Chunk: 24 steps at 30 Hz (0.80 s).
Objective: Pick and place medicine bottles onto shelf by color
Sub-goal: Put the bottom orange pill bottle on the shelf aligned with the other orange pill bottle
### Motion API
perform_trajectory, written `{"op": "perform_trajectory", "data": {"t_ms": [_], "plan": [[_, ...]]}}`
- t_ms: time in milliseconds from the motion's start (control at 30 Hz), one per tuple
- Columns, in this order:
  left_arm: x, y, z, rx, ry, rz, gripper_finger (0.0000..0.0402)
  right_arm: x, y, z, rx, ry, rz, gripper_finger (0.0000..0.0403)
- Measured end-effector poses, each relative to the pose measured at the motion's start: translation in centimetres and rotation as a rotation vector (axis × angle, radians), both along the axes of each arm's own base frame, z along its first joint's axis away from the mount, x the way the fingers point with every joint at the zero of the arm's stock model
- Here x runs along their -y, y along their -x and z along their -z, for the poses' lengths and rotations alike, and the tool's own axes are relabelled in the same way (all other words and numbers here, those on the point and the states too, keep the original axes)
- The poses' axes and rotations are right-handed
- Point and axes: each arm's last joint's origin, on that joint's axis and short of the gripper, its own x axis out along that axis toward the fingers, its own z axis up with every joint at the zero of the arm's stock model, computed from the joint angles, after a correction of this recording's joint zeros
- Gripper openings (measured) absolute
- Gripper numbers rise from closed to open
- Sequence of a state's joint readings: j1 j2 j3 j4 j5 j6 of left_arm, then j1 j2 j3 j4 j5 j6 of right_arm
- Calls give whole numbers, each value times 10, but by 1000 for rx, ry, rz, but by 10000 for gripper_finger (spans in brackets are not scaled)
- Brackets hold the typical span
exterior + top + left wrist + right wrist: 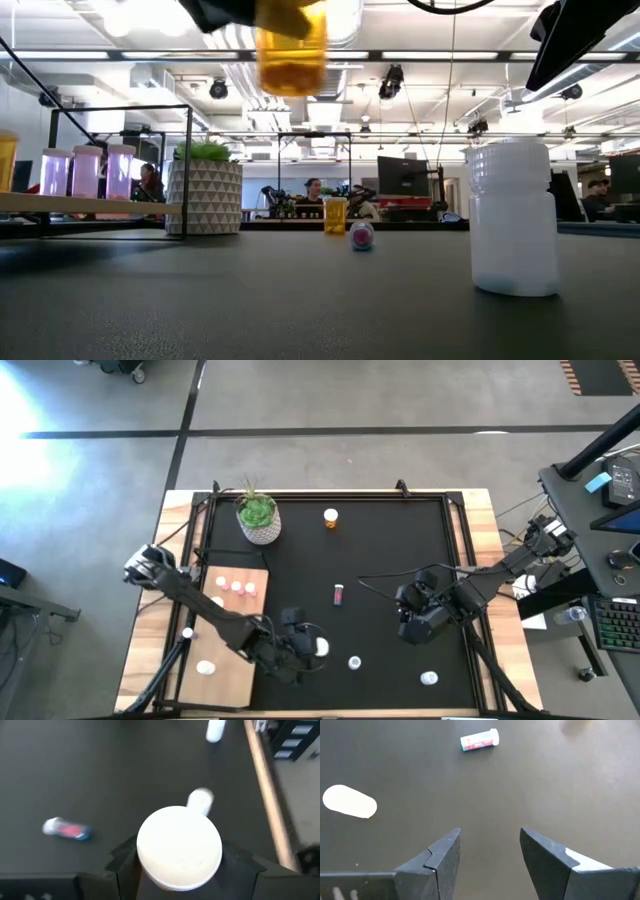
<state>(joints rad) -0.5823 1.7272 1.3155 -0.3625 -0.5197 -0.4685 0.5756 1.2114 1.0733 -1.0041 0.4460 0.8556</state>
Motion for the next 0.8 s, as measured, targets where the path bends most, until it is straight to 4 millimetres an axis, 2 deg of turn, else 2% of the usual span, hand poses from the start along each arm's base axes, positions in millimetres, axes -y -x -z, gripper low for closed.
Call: {"op": "perform_trajectory", "data": {"t_ms": [133,267,500,800], "plan": [[-17,25,-9,-57,-54,-6,191,0,0,0,0,0,0,194],[-35,53,-12,-43,-43,-4,191,0,0,0,4,-3,0,194],[-63,100,-4,-33,2,-9,191,-1,-2,-1,17,-11,0,194],[-89,152,16,-28,108,-20,191,-1,-2,-1,19,-13,0,194]]}}
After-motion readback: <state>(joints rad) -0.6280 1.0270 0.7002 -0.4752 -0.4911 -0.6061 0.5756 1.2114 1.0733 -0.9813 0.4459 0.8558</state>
